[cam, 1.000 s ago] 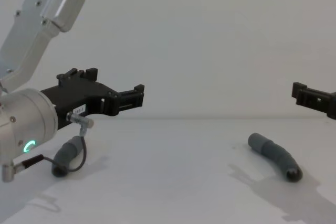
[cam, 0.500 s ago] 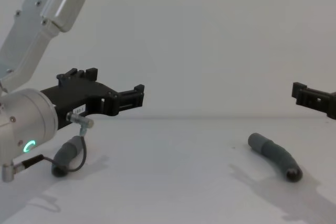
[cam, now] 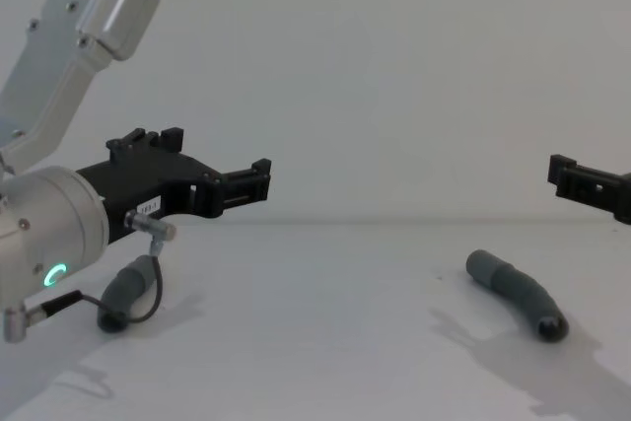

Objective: Use both hands to pick up one end of the pipe from the table, align the ends, and insert them.

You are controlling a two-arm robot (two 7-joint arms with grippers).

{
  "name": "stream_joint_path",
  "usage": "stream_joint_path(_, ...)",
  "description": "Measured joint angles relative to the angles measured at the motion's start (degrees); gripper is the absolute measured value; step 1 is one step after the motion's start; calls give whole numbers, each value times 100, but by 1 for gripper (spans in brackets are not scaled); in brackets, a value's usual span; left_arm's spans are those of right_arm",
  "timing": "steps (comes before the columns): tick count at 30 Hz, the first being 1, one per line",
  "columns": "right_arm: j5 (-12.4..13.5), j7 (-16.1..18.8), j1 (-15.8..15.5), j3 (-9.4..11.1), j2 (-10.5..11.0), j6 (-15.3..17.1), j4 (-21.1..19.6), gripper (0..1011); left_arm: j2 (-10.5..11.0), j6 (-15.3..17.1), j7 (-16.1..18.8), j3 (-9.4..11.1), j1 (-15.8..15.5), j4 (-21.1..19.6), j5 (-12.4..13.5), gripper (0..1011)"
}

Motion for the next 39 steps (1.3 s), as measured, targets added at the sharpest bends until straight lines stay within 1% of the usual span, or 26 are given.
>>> stream_joint_path(20,-7,0,10,-1,-5,3,1,1002,0,0,0,0,0,0,0,1001)
stream_joint_path(28,-78,-12,153,-52,-57,103,59,1001,-10,6,-8,-3,-23,13,-3,1001)
stream_joint_path(32,-108,-20,200,-68,-76,145,79,1002,-52,104,-50,-15,-99,61,-39,1002)
stream_joint_path(36,-130,-29,242,-84,-92,185,99,1002,-107,357,-125,-35,-214,114,-123,1001)
stream_joint_path(37,-132,-30,247,-86,-93,188,101,1002,-107,357,-125,-35,-214,114,-123,1001)
stream_joint_path(39,-141,-32,262,-92,-101,199,108,1002,-132,528,-163,-49,-282,139,-174,1001)
